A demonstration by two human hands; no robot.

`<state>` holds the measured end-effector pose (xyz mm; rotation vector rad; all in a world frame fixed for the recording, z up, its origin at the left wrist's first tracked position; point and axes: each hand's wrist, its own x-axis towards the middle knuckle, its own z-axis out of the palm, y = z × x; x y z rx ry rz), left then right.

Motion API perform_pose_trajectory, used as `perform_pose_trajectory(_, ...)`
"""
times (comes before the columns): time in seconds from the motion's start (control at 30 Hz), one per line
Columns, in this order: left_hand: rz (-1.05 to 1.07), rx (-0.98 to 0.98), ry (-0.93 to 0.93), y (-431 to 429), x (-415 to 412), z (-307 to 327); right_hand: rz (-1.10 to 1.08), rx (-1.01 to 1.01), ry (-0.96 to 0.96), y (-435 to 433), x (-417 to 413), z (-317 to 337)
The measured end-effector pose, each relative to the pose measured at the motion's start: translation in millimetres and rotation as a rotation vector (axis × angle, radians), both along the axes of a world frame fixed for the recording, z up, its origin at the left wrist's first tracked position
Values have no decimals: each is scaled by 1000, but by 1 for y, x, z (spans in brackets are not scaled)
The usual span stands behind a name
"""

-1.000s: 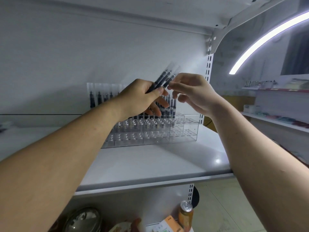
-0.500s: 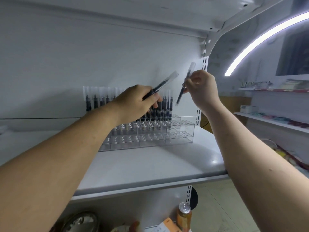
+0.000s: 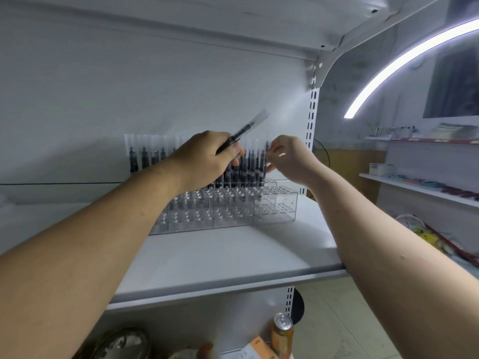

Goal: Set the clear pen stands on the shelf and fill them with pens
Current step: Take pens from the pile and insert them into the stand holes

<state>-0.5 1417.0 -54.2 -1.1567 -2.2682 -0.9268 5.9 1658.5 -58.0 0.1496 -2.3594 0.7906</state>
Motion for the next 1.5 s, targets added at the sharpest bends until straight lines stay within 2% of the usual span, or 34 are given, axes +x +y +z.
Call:
perform_pose_trajectory(0.3, 9, 1, -2, 0, 2, 1, -12, -58, -78, -3, -2, -1)
perform_pose_trajectory(0.6, 9, -7, -9, 0, 3, 0, -6, 63, -102, -1, -12, -4)
perform_pose_trajectory(0.8, 22, -19, -9, 0, 2, 0, -29, 50, -173, 5, -16, -7)
perform_pose_trajectory(0.93, 30, -21, -13, 0, 2, 0, -60, 144, -212, 15, -16, -8)
perform_pose_trajectory(1.0, 33, -24, -15, 0, 2, 0, -94, 79, -114, 16, -11, -3)
perform_pose_trajectory(1.07, 32, -22, -12, 0, 3, 0, -129, -12, 138, 13, -2, 7)
perform_pose_trajectory(1.13, 30, -17, -10, 0, 5, 1, 7, -171, 270, 8, 6, 15)
perform_pose_trajectory(1.17, 31, -18, -12, 1, 6, 1, 149, -285, 233, 4, 10, 19)
perform_pose_trajectory(1.27, 32, -31, -17, 2, 9, 2, 567, -534, -56, -7, 20, 21)
perform_pose_trajectory(1.37, 24, -39, -41, 3, 10, 2, 735, -545, -157, -10, 19, 20)
perform_pose_trajectory(1.5, 19, -51, -65, 5, 11, 1, 770, -553, -150, -9, 14, 18)
